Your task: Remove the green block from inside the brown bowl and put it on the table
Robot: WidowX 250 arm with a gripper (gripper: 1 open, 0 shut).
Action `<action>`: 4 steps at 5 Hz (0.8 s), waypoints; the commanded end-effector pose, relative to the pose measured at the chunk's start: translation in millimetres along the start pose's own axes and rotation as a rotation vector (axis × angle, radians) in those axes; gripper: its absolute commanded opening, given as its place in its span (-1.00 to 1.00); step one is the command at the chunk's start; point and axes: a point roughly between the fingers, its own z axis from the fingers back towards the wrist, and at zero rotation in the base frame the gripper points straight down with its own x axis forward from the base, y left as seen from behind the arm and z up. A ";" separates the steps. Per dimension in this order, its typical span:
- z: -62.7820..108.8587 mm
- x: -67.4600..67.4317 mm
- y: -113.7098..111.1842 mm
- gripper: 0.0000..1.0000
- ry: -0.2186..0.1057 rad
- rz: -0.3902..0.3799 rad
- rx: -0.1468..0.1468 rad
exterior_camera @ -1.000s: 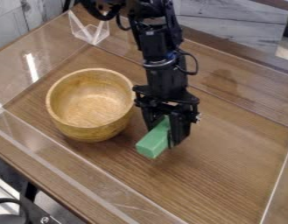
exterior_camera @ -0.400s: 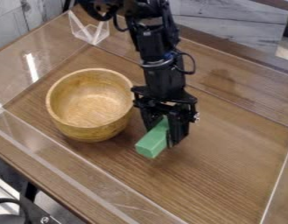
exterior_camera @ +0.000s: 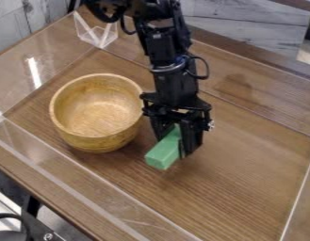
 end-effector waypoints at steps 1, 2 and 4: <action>12.3 9.6 1.0 -1.00 -0.052 -0.010 -0.001; 12.5 10.1 1.8 -1.00 -0.051 -0.008 -0.006; 13.0 11.3 3.3 -1.00 -0.050 -0.003 -0.015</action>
